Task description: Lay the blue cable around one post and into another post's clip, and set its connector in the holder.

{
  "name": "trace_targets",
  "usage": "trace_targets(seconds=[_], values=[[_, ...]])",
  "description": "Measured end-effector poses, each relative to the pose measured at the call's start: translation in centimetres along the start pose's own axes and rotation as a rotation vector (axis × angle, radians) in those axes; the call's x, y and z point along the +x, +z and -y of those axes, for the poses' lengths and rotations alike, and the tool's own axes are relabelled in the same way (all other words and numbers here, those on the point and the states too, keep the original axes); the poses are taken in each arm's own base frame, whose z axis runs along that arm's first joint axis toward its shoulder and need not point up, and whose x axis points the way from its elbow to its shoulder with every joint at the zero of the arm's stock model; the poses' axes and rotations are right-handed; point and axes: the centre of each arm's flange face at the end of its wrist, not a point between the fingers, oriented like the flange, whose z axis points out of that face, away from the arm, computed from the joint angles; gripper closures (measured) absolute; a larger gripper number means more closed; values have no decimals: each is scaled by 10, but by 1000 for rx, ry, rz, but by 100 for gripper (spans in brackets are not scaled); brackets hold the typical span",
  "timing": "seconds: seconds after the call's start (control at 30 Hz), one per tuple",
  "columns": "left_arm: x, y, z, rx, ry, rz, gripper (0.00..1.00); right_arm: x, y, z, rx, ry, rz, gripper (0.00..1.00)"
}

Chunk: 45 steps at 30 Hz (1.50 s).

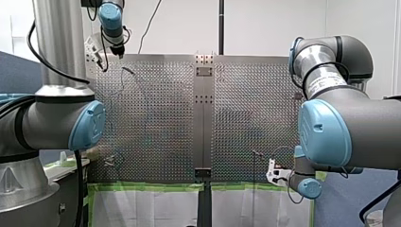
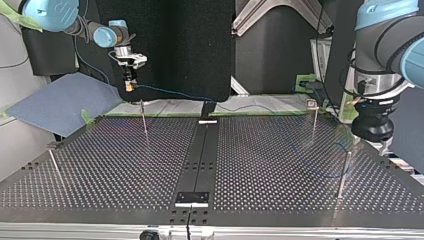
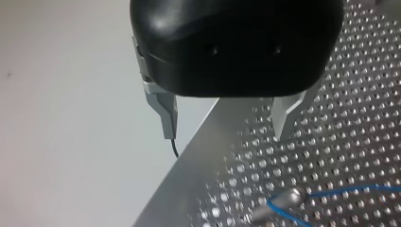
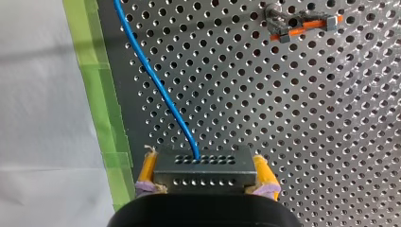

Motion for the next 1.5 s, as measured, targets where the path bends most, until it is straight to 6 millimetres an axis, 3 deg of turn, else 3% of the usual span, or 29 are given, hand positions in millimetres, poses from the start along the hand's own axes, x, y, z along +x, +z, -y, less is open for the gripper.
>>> trace_targets(seconds=[0.47,1.5], values=[[-3,0,12,91,113,-22,0,0,0,2,1,0,4,100],[-5,-1,1,-30,388,8,0,0,1,4,5,-1,2,100]])
